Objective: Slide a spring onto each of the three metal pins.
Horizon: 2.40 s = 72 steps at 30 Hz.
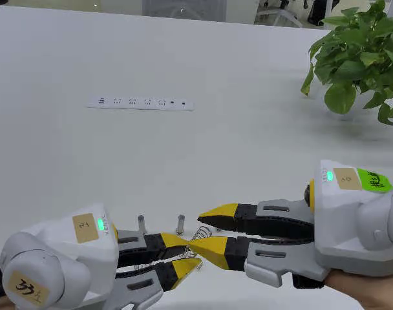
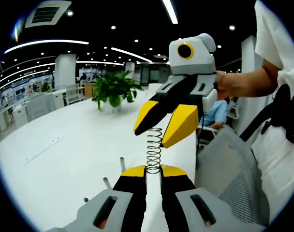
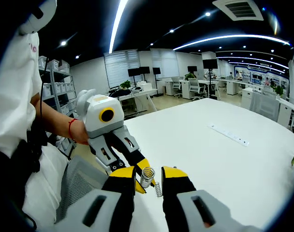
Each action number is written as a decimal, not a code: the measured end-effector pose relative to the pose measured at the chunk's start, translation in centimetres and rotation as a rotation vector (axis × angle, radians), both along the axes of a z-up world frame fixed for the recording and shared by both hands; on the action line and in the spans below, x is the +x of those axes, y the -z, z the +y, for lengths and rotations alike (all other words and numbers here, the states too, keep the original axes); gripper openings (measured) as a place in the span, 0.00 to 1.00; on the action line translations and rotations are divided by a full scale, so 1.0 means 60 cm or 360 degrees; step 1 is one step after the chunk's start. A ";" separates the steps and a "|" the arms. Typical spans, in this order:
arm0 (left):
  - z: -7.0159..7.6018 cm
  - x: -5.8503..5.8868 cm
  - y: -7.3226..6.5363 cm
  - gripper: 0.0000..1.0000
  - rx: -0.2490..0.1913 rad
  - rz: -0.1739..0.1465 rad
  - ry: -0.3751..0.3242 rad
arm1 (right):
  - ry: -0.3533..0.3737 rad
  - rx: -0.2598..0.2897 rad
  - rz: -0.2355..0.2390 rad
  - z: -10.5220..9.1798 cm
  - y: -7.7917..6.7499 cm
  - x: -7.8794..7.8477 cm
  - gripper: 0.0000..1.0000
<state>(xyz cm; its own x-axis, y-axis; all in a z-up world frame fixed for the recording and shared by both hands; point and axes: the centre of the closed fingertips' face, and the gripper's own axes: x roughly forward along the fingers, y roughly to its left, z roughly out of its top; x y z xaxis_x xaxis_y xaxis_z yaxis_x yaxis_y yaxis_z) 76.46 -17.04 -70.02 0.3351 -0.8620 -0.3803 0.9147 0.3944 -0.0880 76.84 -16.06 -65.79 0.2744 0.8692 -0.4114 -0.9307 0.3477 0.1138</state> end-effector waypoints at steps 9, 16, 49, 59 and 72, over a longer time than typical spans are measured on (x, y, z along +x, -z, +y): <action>0.001 -0.001 0.000 0.09 -0.0013 -0.0004 0.0004 | -0.0266 -0.0191 -0.0023 -0.003 -0.005 -0.008 0.25; -0.003 -0.003 0.001 0.09 -0.0018 -0.0013 0.0018 | -0.0536 -0.0412 -0.0033 0.006 0.004 -0.018 0.25; 0.014 0.007 0.011 0.09 -0.0104 -0.0014 -0.0023 | -0.1187 -0.1028 -0.0107 0.028 0.042 -0.017 0.12; 0.019 0.009 0.014 0.10 -0.0125 -0.0009 -0.0035 | -0.1239 -0.1060 -0.0116 0.035 0.046 -0.018 0.12; 0.027 0.011 0.021 0.10 -0.0140 0.0003 -0.0067 | -0.1265 -0.1089 -0.0101 0.042 0.054 -0.015 0.12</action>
<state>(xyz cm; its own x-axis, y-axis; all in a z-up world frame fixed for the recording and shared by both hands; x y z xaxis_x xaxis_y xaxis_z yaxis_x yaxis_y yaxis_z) 77.14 -15.43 -71.26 0.3711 -0.8772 -0.3047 0.8972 0.4233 -0.1259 75.93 -13.52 -69.02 -0.2350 0.3960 -0.8877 -0.9166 -0.3942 0.0668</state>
